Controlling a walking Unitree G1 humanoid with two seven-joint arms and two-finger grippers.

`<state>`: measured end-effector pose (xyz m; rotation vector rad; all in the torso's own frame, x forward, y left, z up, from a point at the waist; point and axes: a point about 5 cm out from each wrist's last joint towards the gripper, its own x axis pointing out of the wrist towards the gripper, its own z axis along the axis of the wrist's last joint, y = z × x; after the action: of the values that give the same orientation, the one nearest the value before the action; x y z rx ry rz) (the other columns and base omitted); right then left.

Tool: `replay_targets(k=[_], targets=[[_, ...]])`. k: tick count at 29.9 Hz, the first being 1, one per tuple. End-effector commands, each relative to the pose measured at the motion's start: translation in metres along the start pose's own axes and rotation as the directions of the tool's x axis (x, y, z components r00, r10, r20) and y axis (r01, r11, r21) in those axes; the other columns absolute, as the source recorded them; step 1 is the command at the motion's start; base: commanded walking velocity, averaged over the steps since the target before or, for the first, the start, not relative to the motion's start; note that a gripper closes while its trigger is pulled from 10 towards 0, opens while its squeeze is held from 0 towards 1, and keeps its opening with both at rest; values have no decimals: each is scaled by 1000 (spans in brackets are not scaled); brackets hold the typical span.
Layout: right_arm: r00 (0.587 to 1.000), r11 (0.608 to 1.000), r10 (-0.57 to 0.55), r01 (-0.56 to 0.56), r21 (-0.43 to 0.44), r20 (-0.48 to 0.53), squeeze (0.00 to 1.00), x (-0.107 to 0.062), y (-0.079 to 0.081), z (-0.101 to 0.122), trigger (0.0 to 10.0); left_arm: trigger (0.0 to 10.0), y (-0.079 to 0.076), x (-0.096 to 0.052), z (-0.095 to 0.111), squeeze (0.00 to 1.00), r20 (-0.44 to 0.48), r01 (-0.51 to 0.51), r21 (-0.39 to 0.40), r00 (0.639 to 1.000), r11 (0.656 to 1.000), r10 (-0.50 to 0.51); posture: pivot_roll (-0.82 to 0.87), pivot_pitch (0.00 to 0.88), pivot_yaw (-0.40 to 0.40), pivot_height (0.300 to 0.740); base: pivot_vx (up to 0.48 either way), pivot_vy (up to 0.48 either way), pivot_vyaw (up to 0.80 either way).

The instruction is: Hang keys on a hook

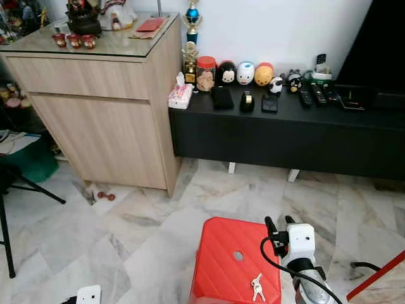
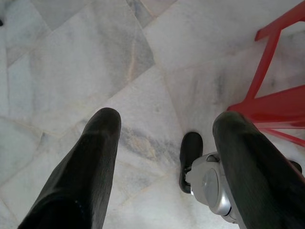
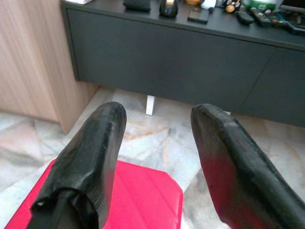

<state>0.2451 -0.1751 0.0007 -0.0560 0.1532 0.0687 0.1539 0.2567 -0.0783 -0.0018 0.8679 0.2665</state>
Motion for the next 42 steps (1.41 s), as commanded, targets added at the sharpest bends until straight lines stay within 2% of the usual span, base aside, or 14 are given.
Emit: replay_targets(k=[1, 9, 16, 20, 39, 42], targets=[[1000, 1000, -14, 14, 14, 2, 0, -2, -1, 0, 10000, 10000, -2, -1, -5, 0, -20, 13, 19, 1000, 1000, -12, 113, 0, -22, 740, 0, 0, 0], [999, 1000, -9, 10, 14, -48, 0, -5, -4, -6, 10000, 10000, -4, -1, -6, 0, -21, 9, 9, 1000, 1000, -8, 114, 0, -34, 740, 0, 0, 0], [996, 1000, 10, -8, 23, -84, 0, -6, -4, -10, 10000, 10000, -4, -2, -8, 0, -24, 12, 11, 1000, 1000, -12, 119, 0, -34, 700, 0, 0, 0], [992, 999, 33, -30, 27, -122, 0, -8, 1, -16, 10000, 10000, -4, -2, -8, 0, -27, 10, 12, 1000, 1000, -10, 119, 0, -34, 670, 0, 0, 0], [961, 999, 43, -40, 18, -273, 0, -13, 3, -36, 10000, 10000, -2, -2, -9, 0, -30, 12, 16, 999, 1000, -11, 127, 0, -37, 670, 0, 0, 0], [964, 999, 45, -39, 25, -262, 0, -11, 3, -34, 10000, 10000, -2, -2, -9, 0, -28, 11, 17, 1000, 1000, -11, 130, 0, -41, 670, 0, 0, 0]])
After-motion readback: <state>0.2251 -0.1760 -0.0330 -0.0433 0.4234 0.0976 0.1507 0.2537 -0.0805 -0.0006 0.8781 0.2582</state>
